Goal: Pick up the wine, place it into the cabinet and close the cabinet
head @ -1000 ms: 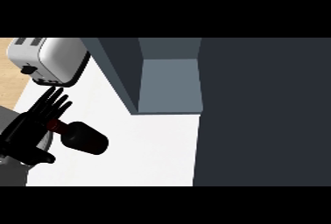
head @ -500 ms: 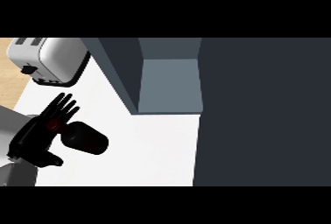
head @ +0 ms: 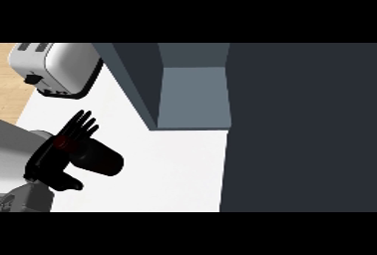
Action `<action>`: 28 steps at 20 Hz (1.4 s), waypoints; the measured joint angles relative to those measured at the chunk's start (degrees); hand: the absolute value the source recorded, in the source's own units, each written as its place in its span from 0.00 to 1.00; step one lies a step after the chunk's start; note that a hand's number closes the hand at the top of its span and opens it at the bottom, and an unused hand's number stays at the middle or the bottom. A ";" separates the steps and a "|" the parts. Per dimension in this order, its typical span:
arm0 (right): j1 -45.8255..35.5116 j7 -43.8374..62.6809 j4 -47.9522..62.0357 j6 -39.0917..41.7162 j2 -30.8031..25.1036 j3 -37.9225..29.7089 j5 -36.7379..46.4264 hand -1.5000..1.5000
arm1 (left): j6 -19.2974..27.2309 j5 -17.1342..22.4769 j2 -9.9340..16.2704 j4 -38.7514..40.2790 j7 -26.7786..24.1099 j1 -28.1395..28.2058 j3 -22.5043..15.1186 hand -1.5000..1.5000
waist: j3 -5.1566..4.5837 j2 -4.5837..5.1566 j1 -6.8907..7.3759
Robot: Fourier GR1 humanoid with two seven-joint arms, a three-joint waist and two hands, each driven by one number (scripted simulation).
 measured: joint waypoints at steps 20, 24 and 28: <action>0.25 0.96 -0.89 0.31 0.60 0.98 1.41 0.00 | -1.63 -7.31 0.22 17.60 -13.29 -5.57 -1.38 0.00 | -0.01 0.01 -0.09; 0.28 0.80 -0.85 1.02 0.47 0.01 1.36 0.00 | -1.83 -6.39 -0.69 18.18 -12.77 -6.20 -1.44 1.00 | 0.01 -0.02 0.02; -0.96 1.78 -0.70 0.58 0.90 0.57 1.51 0.00 | -3.64 -6.25 -0.82 21.97 -13.66 -7.86 -1.61 1.00 | -0.01 0.02 -0.11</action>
